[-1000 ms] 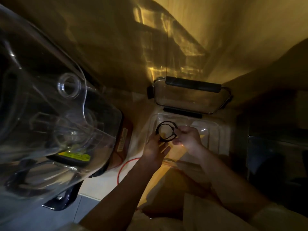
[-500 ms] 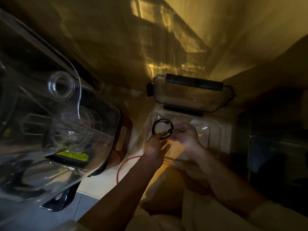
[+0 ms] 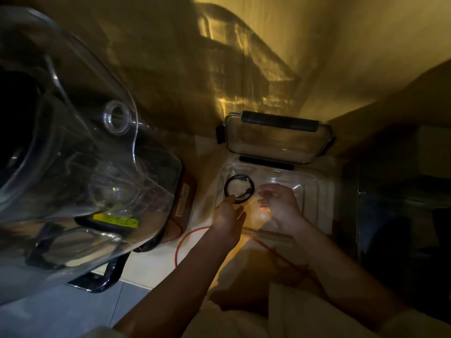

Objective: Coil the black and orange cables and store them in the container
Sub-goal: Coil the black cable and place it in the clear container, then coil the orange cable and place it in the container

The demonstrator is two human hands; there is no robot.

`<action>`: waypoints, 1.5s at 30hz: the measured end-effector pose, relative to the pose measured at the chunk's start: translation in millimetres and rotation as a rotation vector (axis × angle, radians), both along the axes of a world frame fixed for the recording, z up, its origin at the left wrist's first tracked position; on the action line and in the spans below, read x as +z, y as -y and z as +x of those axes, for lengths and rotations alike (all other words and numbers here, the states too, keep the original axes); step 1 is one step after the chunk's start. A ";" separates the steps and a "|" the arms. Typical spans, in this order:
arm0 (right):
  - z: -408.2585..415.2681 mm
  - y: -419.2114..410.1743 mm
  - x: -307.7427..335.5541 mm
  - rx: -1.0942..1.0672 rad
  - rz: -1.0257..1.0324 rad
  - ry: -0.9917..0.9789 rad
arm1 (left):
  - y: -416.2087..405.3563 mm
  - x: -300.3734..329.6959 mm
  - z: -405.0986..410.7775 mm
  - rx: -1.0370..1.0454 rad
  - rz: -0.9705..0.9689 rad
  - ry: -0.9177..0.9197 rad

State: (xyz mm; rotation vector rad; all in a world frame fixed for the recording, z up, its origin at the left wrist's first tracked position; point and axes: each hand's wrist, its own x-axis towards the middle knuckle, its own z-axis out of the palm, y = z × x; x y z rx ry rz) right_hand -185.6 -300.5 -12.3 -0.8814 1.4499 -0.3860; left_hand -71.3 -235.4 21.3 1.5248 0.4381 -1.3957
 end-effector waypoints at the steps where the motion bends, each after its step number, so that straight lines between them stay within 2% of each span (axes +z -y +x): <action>1: -1.5 -2.0 2.2 -0.011 -0.010 0.004 | -2.5 2.1 -1.8 -0.024 -0.010 0.020; 8: -24.8 -18.8 29.1 -0.072 -0.092 0.063 | -27.2 25.7 -7.0 -0.229 -0.159 0.188; 14: -43.1 -47.4 57.5 -0.092 -0.209 0.003 | -60.4 42.3 -4.9 -0.280 -0.235 0.164; 19: -61.9 -73.3 65.3 -0.197 -0.239 0.121 | -89.0 46.5 -5.0 -0.352 -0.310 0.143; 24: -89.1 -110.4 55.7 -0.230 -0.328 0.050 | -113.4 39.3 -8.2 -0.448 -0.296 0.138; 29: -119.5 -153.5 37.4 -0.148 -0.424 -0.130 | -135.5 21.6 -20.5 -0.615 -0.189 0.145; 34: -132.2 -178.6 23.3 -0.093 -0.351 -0.243 | -158.1 1.8 -27.4 -0.858 -0.142 0.310; 39: -139.5 -199.9 9.1 -0.069 -0.269 -0.329 | -177.7 -15.9 -33.1 -1.145 -0.193 0.558; 42: -142.4 -208.5 3.9 0.017 -0.214 -0.375 | -189.8 -26.7 -33.8 -1.293 -0.211 0.727; 45: -142.2 -212.8 -3.4 0.129 -0.267 -0.421 | -200.2 -34.7 -32.7 -1.421 -0.232 0.792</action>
